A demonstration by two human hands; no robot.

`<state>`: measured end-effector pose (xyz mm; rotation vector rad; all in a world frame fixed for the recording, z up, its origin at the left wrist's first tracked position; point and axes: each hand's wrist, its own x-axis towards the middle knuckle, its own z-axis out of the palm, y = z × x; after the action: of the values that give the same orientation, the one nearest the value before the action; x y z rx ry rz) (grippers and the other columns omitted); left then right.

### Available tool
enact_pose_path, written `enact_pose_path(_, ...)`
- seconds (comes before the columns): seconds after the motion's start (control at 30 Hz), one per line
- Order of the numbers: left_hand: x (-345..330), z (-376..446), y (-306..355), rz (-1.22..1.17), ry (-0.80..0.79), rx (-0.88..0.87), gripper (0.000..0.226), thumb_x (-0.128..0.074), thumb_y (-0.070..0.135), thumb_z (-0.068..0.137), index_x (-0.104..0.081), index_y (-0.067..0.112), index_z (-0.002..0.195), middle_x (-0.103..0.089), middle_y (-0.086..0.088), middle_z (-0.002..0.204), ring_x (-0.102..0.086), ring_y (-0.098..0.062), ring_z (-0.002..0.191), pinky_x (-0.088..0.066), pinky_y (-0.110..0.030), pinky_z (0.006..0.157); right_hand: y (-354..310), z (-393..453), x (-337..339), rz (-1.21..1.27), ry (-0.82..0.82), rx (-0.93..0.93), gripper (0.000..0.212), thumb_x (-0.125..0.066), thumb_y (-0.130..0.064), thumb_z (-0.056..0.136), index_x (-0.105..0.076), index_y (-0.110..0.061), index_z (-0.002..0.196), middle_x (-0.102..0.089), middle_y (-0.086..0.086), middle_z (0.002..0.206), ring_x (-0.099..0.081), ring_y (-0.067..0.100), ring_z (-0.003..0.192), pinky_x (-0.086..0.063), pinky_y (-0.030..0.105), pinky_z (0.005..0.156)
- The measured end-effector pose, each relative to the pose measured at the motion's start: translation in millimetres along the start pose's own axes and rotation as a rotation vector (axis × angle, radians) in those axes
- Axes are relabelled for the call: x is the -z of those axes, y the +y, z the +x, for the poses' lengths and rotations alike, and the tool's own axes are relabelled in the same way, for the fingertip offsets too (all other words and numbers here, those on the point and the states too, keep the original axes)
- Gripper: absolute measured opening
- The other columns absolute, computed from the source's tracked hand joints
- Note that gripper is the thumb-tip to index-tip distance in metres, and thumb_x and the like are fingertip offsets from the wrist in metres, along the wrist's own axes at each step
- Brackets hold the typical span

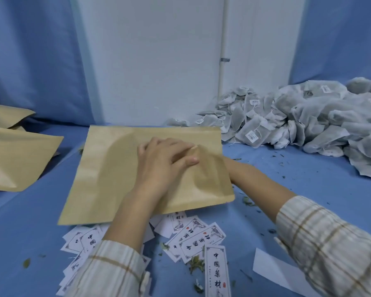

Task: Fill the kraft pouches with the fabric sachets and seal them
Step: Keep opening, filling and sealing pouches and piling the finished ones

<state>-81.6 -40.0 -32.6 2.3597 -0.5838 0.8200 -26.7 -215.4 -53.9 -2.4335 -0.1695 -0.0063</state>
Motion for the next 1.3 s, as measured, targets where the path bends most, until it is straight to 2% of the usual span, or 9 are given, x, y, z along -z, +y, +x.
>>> enact_pose_path(0.1, -6, 15, 7, -0.191, 0.048, 0.141, 0.022, -0.075, 0.047, 0.070, -0.068, 0.054, 0.090, -0.065, 0.026, 0.077, -0.055, -0.001, 0.082, -0.038, -0.020, 0.086, 1, -12, 25, 0.230, 0.043, 0.102, 0.033, -0.034, -0.007, 0.100, -0.047, 0.007, 0.126, -0.054, 0.013, 0.120, -0.034, 0.008, 0.095, -0.034, 0.019, 0.069)
enact_pose_path(0.2, -19, 32, 19, -0.273, 0.062, 0.183, 0.046, -0.078, 0.044, 0.068, -0.046, 0.073, 0.085, -0.055, 0.044, 0.087, -0.050, 0.024, 0.074, -0.034, 0.001, 0.073, 7, -23, 55, 0.304, 0.030, 0.280, 0.021, -0.052, 0.002, 0.088, -0.057, -0.012, 0.072, -0.053, -0.003, 0.072, -0.053, 0.001, 0.077, -0.032, 0.020, 0.063)
enact_pose_path(0.33, -53, 55, 27, -0.339, 0.058, 0.256, 0.034, -0.081, 0.039, 0.067, -0.058, 0.062, 0.079, -0.049, 0.052, 0.078, -0.048, 0.029, 0.076, -0.032, 0.006, 0.071, 50, -15, 76, 0.457, 0.172, 0.286, 0.027, -0.069, -0.008, 0.080, -0.070, -0.015, 0.106, -0.069, -0.010, 0.098, -0.063, -0.001, 0.090, -0.047, 0.014, 0.079)
enact_pose_path(0.53, -123, 83, 37, -0.305, 0.029, 0.371, 0.028, -0.076, 0.044, 0.071, -0.072, 0.042, 0.099, -0.071, 0.018, 0.100, -0.061, -0.001, 0.098, -0.045, -0.021, 0.082, 133, 20, 90, 0.161, 0.517, 0.040, 0.020, -0.061, -0.015, 0.086, -0.072, -0.022, 0.100, -0.070, -0.008, 0.092, -0.059, -0.001, 0.076, -0.038, 0.001, 0.066)
enact_pose_path(0.77, -179, 104, 43, -0.274, 0.111, 0.344, 0.020, -0.078, 0.037, 0.071, -0.076, 0.033, 0.090, -0.073, 0.009, 0.085, -0.061, -0.006, 0.079, -0.043, -0.022, 0.075, 200, 67, 107, -0.099, 0.686, -0.260, 0.050, -0.056, -0.031, 0.089, -0.042, -0.029, 0.137, -0.040, 0.011, 0.121, -0.052, 0.027, 0.101, -0.043, 0.033, 0.083)
enact_pose_path(0.93, -192, 109, 42, -0.251, 0.105, 0.298, 0.021, -0.078, 0.036, 0.072, -0.076, 0.032, 0.093, -0.074, 0.007, 0.086, -0.065, -0.016, 0.090, -0.045, -0.039, 0.089, 218, 79, 112, 0.023, 0.808, -0.241, 0.038, -0.049, -0.015, 0.091, -0.051, -0.010, 0.129, -0.050, 0.015, 0.129, -0.048, 0.028, 0.117, -0.034, 0.029, 0.091)
enact_pose_path(1.1, -189, 110, 37, -0.318, 0.160, 0.329, 0.028, -0.078, 0.035, 0.072, -0.074, 0.035, 0.099, -0.072, 0.014, 0.099, -0.058, 0.000, 0.097, -0.040, -0.019, 0.090, 206, 64, 128, 0.579, 1.202, -0.159, 0.025, -0.042, -0.014, 0.080, -0.056, -0.024, 0.098, -0.062, -0.002, 0.100, -0.065, 0.017, 0.079, -0.051, 0.034, 0.075)
enact_pose_path(1.2, -190, 109, 39, -0.318, 0.152, 0.312, 0.029, -0.078, 0.035, 0.072, -0.073, 0.034, 0.101, -0.071, 0.014, 0.103, -0.059, -0.004, 0.100, -0.040, -0.023, 0.094, 194, 60, 122, 0.993, 0.996, -0.026, 0.023, -0.046, -0.009, 0.078, -0.049, -0.023, 0.095, -0.053, -0.008, 0.092, -0.055, 0.004, 0.042, -0.046, 0.026, 0.042)
enact_pose_path(1.3, -191, 106, 42, -0.322, 0.152, 0.288, 0.029, -0.078, 0.035, 0.072, -0.074, 0.033, 0.101, -0.071, 0.015, 0.101, -0.057, -0.004, 0.095, -0.040, -0.024, 0.093, 188, 65, 116, 1.072, 0.651, -0.005, 0.033, -0.051, -0.011, 0.071, -0.048, -0.008, 0.104, -0.058, 0.001, 0.071, -0.049, 0.012, 0.040, -0.040, 0.023, 0.040)
